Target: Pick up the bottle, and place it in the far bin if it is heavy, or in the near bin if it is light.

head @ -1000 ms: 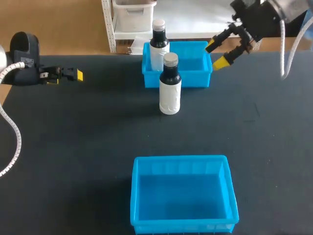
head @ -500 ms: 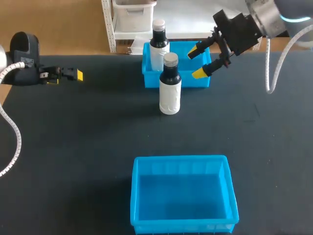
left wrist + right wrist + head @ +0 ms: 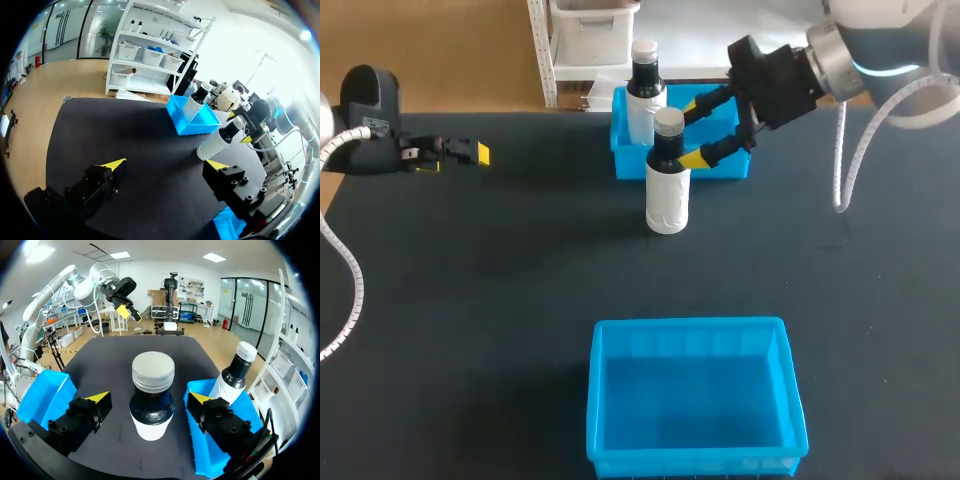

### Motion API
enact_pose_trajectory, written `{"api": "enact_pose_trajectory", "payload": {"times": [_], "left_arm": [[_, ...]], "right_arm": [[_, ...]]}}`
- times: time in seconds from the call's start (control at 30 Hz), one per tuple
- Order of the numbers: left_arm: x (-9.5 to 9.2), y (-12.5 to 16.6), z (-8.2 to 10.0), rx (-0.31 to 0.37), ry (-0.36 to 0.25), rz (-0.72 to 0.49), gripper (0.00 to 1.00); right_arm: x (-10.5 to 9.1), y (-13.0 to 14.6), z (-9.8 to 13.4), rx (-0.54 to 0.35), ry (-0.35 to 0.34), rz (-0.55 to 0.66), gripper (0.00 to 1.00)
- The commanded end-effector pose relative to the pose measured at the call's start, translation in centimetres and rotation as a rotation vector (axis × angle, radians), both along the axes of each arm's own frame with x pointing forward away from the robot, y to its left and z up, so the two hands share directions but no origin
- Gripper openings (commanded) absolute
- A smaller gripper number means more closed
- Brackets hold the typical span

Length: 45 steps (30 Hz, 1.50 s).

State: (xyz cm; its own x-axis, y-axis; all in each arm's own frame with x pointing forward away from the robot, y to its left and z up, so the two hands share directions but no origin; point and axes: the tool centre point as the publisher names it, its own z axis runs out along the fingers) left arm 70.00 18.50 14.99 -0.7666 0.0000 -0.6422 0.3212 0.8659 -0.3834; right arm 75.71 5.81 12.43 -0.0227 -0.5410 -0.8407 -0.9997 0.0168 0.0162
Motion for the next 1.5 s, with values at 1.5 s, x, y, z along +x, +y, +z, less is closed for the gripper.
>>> {"api": "enact_pose_trajectory", "payload": {"times": [1.5], "left_arm": [[0.0,0.0,0.0,0.0,0.0,0.0,1.0]], "right_arm": [[-0.2,2.8,-0.2,0.052,0.045,0.054,0.62]]}}
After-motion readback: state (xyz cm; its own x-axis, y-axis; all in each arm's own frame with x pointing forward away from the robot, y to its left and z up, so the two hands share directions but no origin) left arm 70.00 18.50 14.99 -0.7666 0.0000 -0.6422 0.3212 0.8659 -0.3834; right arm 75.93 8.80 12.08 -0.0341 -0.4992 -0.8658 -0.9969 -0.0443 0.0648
